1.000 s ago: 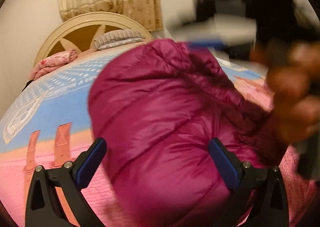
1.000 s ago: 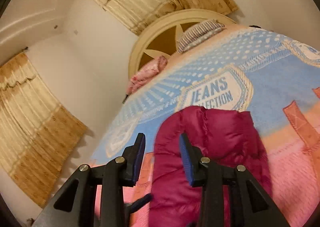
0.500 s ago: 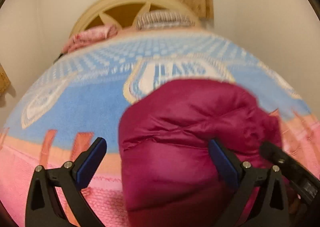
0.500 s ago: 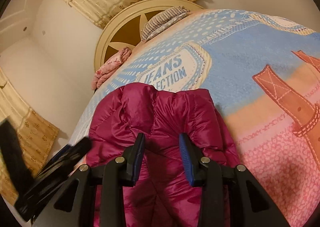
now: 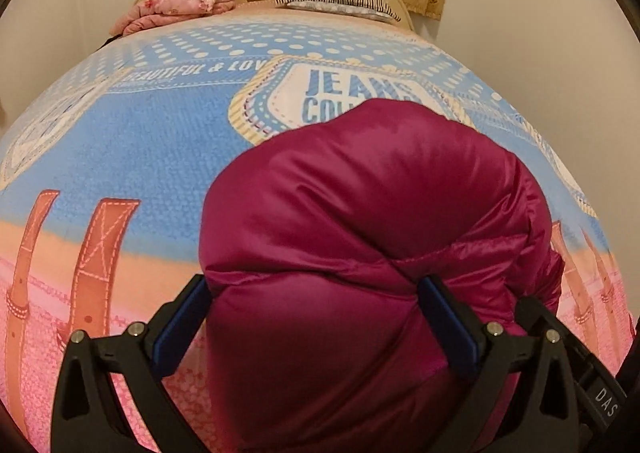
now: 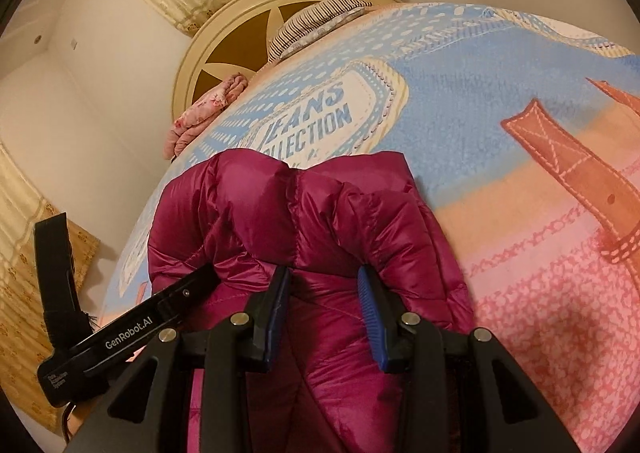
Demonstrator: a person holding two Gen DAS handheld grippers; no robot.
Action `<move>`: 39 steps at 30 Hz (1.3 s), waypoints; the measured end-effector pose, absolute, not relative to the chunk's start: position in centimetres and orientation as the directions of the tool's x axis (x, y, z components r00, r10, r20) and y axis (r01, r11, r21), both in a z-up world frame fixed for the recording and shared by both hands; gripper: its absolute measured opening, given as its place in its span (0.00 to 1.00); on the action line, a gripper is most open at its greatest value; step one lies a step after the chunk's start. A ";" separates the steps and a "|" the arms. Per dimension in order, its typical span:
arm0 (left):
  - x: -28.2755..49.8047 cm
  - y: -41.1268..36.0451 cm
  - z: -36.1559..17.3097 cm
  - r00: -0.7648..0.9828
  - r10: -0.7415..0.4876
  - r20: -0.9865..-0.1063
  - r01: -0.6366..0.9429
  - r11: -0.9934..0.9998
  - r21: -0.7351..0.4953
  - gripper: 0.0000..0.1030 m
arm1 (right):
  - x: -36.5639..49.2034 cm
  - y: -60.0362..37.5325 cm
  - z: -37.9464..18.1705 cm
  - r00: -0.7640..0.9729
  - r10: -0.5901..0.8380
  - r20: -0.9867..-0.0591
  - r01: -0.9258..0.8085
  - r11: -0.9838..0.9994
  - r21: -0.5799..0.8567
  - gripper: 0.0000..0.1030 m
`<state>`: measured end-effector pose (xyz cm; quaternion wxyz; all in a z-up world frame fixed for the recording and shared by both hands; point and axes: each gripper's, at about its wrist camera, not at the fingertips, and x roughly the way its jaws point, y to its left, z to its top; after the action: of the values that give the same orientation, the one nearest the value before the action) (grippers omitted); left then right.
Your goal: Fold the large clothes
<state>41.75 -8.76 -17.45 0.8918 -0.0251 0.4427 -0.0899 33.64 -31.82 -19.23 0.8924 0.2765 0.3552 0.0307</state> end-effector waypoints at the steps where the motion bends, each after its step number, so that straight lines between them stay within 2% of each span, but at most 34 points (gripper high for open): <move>1: 41.8 -8.8 -17.5 0.591 -0.183 -0.785 0.138 0.983 -0.125 1.00 | 33.6 -31.7 -19.3 0.746 0.247 -0.618 0.142 0.848 0.510 0.35; 39: 42.5 -8.9 -18.8 0.570 -0.205 -0.796 0.148 0.978 -0.147 1.00 | 33.7 -31.6 -19.7 0.748 0.248 -0.616 0.148 0.842 0.518 0.36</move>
<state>42.46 -8.92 -18.77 0.8854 -0.0319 0.4529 -0.0997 33.68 -31.63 -19.70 0.8920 0.2795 0.3541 0.0279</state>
